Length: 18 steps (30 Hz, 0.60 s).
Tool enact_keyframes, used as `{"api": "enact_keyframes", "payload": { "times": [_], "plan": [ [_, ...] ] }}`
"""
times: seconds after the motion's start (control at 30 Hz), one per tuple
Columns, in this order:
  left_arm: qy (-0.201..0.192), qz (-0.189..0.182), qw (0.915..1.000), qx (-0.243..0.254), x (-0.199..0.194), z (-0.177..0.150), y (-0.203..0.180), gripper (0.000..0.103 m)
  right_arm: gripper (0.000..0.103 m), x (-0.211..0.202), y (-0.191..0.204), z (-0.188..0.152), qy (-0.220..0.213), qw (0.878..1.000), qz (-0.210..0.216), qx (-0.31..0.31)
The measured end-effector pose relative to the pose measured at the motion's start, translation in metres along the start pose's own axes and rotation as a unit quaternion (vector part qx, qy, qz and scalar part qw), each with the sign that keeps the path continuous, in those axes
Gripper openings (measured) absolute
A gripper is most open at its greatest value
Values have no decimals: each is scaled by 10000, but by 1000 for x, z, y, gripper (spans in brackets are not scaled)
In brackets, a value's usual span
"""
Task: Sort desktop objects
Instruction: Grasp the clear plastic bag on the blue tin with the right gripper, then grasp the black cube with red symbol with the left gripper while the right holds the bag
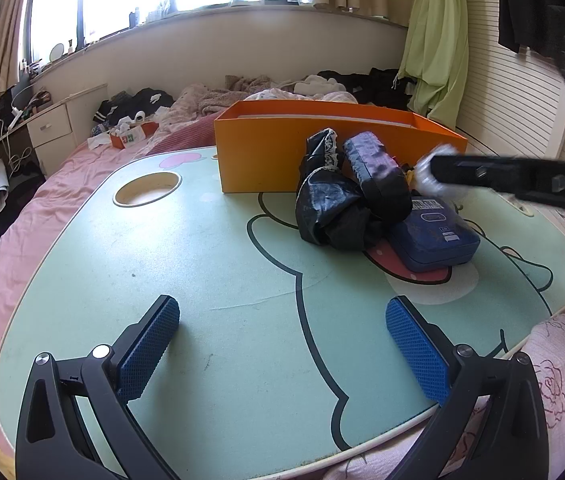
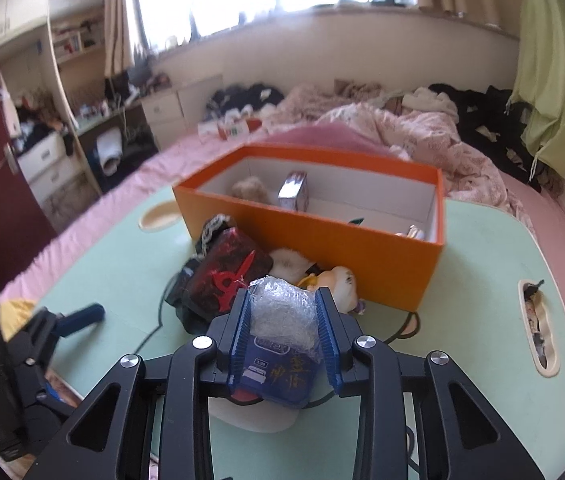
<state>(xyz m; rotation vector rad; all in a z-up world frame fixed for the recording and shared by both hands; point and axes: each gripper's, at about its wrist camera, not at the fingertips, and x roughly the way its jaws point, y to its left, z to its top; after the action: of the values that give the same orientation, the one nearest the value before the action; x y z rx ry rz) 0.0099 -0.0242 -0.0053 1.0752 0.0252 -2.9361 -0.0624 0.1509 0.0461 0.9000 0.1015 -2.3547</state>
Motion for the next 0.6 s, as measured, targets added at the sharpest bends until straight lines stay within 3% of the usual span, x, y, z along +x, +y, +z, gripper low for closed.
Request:
{"api": "enact_keyframes", "payload": {
  "times": [0.17,0.4,0.53,0.6],
  "plan": [
    [-4,5,10000,-1,0,0,0,103,31,-26,-12,-14,-372,9988,132,298],
    [-155,-61,9997,-160,-8,4,2,103,31,-42,-29,-31,-459,9968,95,651],
    [-586,-245,9979,-138,-30,18,1,102,32,-44,-25,-34,-453,9971,78,610],
    [-564,-533,9968,-175,-33,27,2,99,32,-44,-25,-36,-438,9970,89,627]
  ]
}}
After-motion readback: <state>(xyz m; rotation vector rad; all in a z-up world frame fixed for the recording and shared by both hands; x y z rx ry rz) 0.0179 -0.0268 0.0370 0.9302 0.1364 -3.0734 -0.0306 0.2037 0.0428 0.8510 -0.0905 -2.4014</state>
